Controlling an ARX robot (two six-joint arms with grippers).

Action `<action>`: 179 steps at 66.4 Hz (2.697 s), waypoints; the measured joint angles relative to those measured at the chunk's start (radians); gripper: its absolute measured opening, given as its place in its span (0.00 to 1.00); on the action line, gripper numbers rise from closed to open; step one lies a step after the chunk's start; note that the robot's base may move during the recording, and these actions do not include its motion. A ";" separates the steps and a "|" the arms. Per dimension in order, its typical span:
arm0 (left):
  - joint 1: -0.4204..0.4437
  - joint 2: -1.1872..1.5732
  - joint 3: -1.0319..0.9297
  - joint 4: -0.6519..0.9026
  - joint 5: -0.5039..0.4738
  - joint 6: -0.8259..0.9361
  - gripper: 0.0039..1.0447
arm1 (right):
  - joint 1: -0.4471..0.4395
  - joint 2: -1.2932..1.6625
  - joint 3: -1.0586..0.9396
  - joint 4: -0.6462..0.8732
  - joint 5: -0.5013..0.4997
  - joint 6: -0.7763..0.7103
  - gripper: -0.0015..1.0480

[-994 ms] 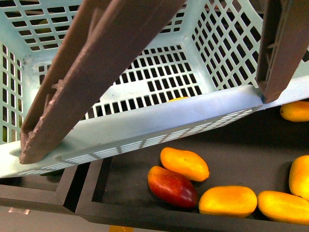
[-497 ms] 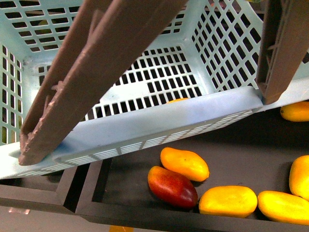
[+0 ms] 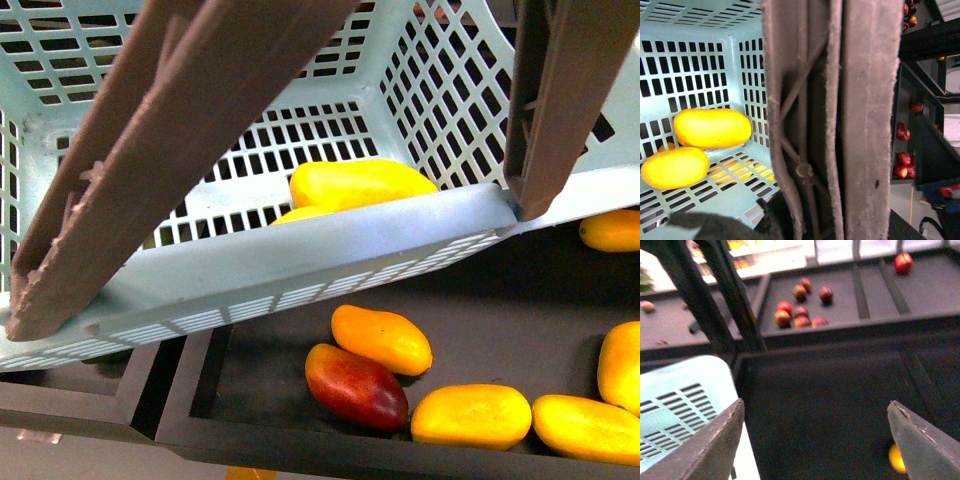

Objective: Pick lemon and mango into basket

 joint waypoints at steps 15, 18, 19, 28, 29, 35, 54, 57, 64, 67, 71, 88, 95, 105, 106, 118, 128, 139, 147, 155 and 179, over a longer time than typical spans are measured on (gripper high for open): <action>-0.002 0.000 0.000 0.000 0.012 -0.002 0.14 | -0.096 -0.150 -0.330 0.327 -0.118 -0.175 0.38; -0.002 0.000 0.000 0.000 0.010 -0.001 0.14 | -0.109 -0.173 -0.363 0.335 -0.132 -0.179 0.32; -0.002 0.000 0.000 0.000 0.009 -0.001 0.14 | -0.113 -0.179 -0.371 0.337 -0.136 -0.181 0.30; -0.002 0.000 0.000 0.000 0.008 -0.001 0.14 | -0.154 -0.250 -0.460 0.352 -0.171 -0.192 0.08; -0.002 0.000 0.000 0.000 0.008 -0.001 0.14 | -0.157 -0.255 -0.466 0.353 -0.173 -0.193 0.07; -0.002 0.000 0.000 0.000 0.008 -0.001 0.14 | -0.179 -0.301 -0.514 0.354 -0.199 -0.198 0.02; -0.002 0.000 0.000 0.000 0.011 -0.001 0.14 | -0.307 -0.481 -0.641 0.305 -0.321 -0.199 0.02; -0.002 0.000 0.000 0.000 0.011 -0.002 0.14 | -0.312 -0.500 -0.651 0.295 -0.324 -0.199 0.02; -0.002 0.000 0.000 0.000 0.005 0.001 0.14 | -0.312 -0.543 -0.669 0.269 -0.328 -0.200 0.02; -0.002 0.000 0.000 0.000 0.005 0.001 0.14 | -0.312 -0.562 -0.677 0.258 -0.328 -0.200 0.02; -0.002 0.000 0.000 0.000 0.005 0.000 0.14 | -0.313 -0.589 -0.686 0.240 -0.328 -0.200 0.02; -0.002 0.000 0.000 0.000 0.006 0.000 0.14 | -0.313 -0.692 -0.719 0.172 -0.328 -0.200 0.02; -0.002 0.000 0.000 0.000 0.009 -0.001 0.14 | -0.313 -0.725 -0.732 0.175 -0.329 -0.200 0.02; -0.002 0.000 0.000 0.000 0.008 0.000 0.14 | -0.313 -0.789 -0.733 0.115 -0.328 -0.200 0.02; -0.002 0.000 0.000 0.000 0.008 0.000 0.14 | -0.313 -0.793 -0.733 0.111 -0.328 -0.200 0.02; -0.002 0.000 0.000 0.000 0.007 0.000 0.14 | -0.313 -0.852 -0.733 0.051 -0.328 -0.200 0.02; -0.002 0.000 0.000 0.000 0.008 0.000 0.14 | -0.313 -0.894 -0.733 0.010 -0.328 -0.200 0.02; -0.002 0.000 0.000 0.000 0.008 0.000 0.14 | -0.313 -0.934 -0.733 -0.031 -0.328 -0.200 0.02; -0.002 0.000 0.000 0.000 0.008 0.000 0.14 | -0.313 -1.078 -0.732 -0.198 -0.328 -0.200 0.02; -0.002 0.000 0.000 0.000 0.005 0.002 0.14 | -0.313 -1.103 -0.732 -0.208 -0.328 -0.200 0.02; -0.002 0.000 0.000 0.000 0.008 0.000 0.14 | -0.313 -1.106 -0.732 -0.209 -0.328 -0.201 0.52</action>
